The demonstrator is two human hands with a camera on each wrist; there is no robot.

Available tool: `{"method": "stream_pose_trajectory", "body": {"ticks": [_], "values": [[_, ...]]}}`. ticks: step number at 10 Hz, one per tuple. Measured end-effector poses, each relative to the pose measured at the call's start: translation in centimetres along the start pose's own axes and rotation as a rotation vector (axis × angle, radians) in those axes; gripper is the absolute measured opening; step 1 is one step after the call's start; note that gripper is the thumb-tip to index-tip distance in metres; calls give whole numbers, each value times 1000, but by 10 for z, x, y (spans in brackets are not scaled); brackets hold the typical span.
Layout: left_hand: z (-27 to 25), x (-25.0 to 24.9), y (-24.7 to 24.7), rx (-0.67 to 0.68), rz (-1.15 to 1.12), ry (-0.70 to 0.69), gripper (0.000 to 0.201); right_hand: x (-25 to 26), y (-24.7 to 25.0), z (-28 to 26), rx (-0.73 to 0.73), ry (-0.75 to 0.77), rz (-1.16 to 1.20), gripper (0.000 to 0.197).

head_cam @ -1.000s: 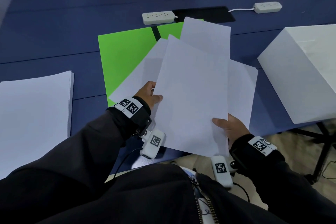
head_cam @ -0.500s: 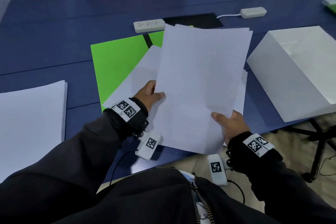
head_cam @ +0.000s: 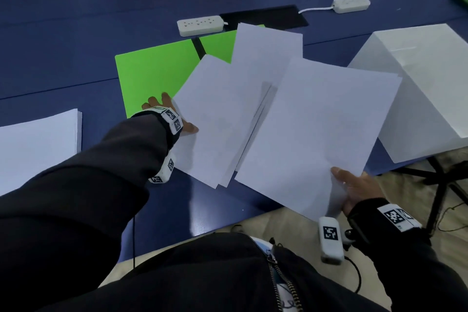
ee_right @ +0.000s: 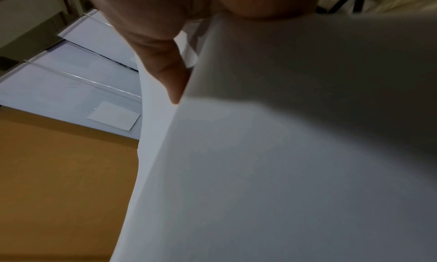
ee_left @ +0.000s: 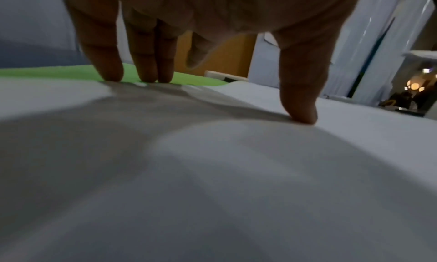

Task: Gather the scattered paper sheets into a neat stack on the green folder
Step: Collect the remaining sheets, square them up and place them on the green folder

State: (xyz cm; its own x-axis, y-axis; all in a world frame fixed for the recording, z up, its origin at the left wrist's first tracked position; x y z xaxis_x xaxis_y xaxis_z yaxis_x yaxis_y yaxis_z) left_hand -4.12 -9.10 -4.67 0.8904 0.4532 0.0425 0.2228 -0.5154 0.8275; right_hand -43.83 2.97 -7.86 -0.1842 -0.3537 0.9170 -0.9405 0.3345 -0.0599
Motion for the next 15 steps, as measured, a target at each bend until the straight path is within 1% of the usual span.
{"method": "stream_pose_trajectory", "body": {"ticks": [1,2,3,4,5,6,7,8,9,10,11,12,13,14,15], "values": [[-7,-10,7,20,37,-4,124,-6,9,-1,-41,-24,-21,19],[-4,-10,7,-48,-61,-38,123,-15,13,2,-60,-72,-36,20],[-2,-9,7,-108,-171,-63,123,-18,13,1,-60,-105,-24,12],[0,-10,6,-108,-177,-58,119,-22,9,1,-44,-135,7,13],[7,-12,2,-119,-197,-54,110,-25,8,2,-60,-126,4,18],[7,-15,3,-71,-207,-89,85,-23,6,2,-55,-137,-7,17],[13,-18,2,-38,-180,-162,48,-19,5,1,-60,-146,-22,14],[16,-9,2,-131,-268,-199,25,-17,7,1,-60,-182,-81,4],[17,6,5,-87,-511,-275,42,-19,14,4,-56,-225,-125,23],[-2,15,8,39,-928,-400,70,-18,15,5,-32,-234,-133,22],[-19,16,6,101,-1206,-509,81,-13,11,3,-17,-204,-79,4],[-35,4,6,159,-1319,-611,57,-11,9,4,-12,-193,-68,12],[-58,-16,7,216,-1361,-733,44,-13,10,7,-23,-225,-70,22],[-76,-33,11,241,-1442,-765,41,-14,10,9,-26,-236,-90,25],[-88,-45,23,230,-1567,-749,35,-12,11,10,-12,-266,-86,14]]}}
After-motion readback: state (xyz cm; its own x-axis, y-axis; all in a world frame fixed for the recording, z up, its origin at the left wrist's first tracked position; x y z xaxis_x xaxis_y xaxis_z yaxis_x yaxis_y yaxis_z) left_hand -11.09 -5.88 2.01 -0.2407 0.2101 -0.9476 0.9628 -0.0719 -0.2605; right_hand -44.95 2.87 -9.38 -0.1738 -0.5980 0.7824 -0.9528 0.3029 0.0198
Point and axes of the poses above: each hand's wrist, its own z-axis towards the middle knuckle, its own y-axis out of the back of the hand, x = y × z, the point moved 1 cm from there along z, towards the middle knuckle, and after that the axes turned 3 degrees about x, right-handed, at the moved point
